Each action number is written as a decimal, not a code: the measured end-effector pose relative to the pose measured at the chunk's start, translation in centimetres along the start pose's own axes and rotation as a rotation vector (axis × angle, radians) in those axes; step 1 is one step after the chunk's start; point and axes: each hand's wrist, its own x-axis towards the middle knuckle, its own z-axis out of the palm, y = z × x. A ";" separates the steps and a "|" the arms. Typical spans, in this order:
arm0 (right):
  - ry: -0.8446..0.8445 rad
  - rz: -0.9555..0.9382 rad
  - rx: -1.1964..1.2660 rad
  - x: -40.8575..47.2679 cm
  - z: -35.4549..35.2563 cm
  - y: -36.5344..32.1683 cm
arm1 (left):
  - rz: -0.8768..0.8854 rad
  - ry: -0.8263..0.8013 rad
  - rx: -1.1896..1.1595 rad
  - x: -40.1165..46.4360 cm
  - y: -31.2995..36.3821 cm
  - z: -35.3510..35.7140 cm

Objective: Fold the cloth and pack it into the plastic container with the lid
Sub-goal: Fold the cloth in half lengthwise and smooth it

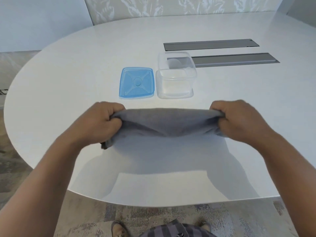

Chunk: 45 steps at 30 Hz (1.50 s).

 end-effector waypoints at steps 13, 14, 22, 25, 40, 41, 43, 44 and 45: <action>0.014 0.098 0.250 5.3 2.6 3.2 | -0.156 -0.207 0.282 5.4 -3.3 -0.5; 0.027 0.114 0.281 5.5 3.9 3.6 | -0.143 -0.172 0.367 5.9 -4.2 0.1; 0.046 0.313 0.305 4.6 8.3 5.3 | -0.279 0.280 0.190 5.3 -9.2 5.2; -0.031 0.434 0.356 3.9 7.9 5.5 | -0.426 0.351 0.107 4.2 -9.6 5.8; -0.128 0.378 0.562 3.4 5.0 6.2 | -0.443 0.304 -0.100 3.1 -9.8 5.5; -0.160 0.378 0.501 3.4 5.2 6.3 | -0.458 0.277 -0.074 3.1 -9.9 5.5; -0.242 0.381 0.383 3.1 6.1 6.7 | -0.467 0.236 -0.009 3.2 -9.7 5.6; -0.268 0.384 0.344 3.0 6.6 6.8 | -0.466 0.225 0.019 3.2 -9.6 5.6; -0.273 0.389 0.324 2.8 7.0 7.0 | -0.468 0.219 0.045 3.2 -9.4 5.6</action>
